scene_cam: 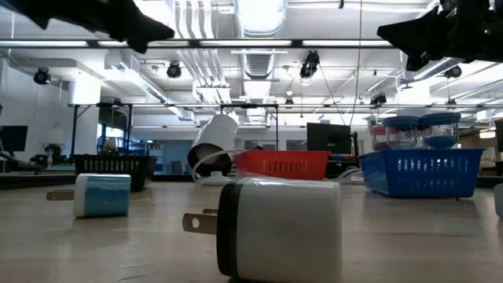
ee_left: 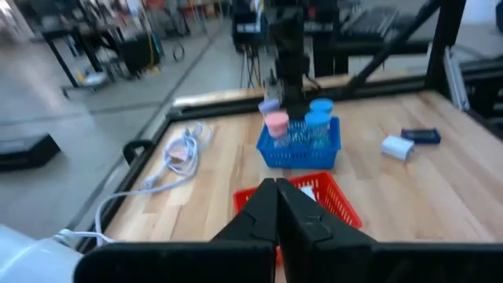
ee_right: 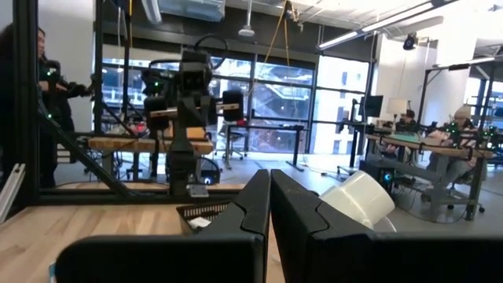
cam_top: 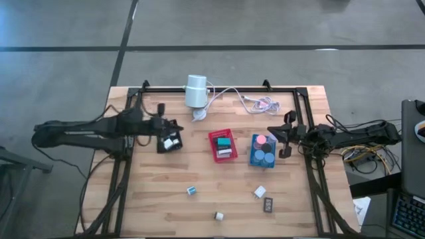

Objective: Pick & Place Office items
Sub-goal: Put the white charger adapter into the black bin

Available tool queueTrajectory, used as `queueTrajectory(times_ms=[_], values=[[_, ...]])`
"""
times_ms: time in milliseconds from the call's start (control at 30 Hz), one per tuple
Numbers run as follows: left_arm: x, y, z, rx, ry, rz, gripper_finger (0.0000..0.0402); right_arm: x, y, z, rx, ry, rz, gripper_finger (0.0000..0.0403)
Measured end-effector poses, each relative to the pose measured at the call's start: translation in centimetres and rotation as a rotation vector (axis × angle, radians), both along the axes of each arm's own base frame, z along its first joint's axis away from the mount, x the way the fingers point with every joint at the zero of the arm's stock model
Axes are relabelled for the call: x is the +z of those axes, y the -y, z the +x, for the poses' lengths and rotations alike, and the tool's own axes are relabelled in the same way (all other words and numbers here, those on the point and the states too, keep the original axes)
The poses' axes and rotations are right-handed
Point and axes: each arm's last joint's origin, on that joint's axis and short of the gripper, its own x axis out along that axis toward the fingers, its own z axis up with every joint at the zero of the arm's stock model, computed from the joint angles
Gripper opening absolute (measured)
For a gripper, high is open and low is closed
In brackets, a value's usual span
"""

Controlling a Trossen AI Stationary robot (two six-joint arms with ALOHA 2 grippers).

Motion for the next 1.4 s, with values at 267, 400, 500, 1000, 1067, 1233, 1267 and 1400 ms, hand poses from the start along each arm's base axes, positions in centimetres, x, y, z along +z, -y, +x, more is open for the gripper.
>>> queueTrajectory(times_ms=[267,400,500,1000,1067,1233,1267,1400], values=[[-2.4,0.5,-4.0,-0.018,0.111,0.009,0.0002,-0.1,0.0,0.2,-0.002,-0.011,-0.006,0.0008],[-3.9,0.6,-5.2,-0.019,0.167,0.016,0.0004,-0.1,0.0,0.2,-0.002,-0.012,-0.008,0.0008],[-4.5,0.7,-6.0,-0.018,0.209,0.012,0.0002,-0.1,0.0,0.2,-0.002,-0.012,-0.008,0.0008],[-7.3,1.0,-7.9,-0.026,0.306,-0.011,0.0001,-0.1,0.0,0.2,-0.003,-0.013,-0.007,0.0008],[-7.7,1.0,-7.9,-0.026,0.303,-0.011,0.0,-0.1,0.0,0.2,-0.002,-0.013,-0.007,0.0008],[-8.8,0.9,-7.7,-0.027,0.273,0.002,0.0,-0.1,0.0,0.2,-0.002,-0.013,-0.006,0.0008],[-9.1,0.9,-7.6,-0.028,0.269,0.008,0.0,-0.1,0.0,0.2,-0.002,-0.013,-0.006,0.0008],[-9.9,0.9,-7.4,-0.03,0.282,0.024,0.0,-0.1,0.0,0.2,-0.002,-0.013,-0.007,0.0008]])
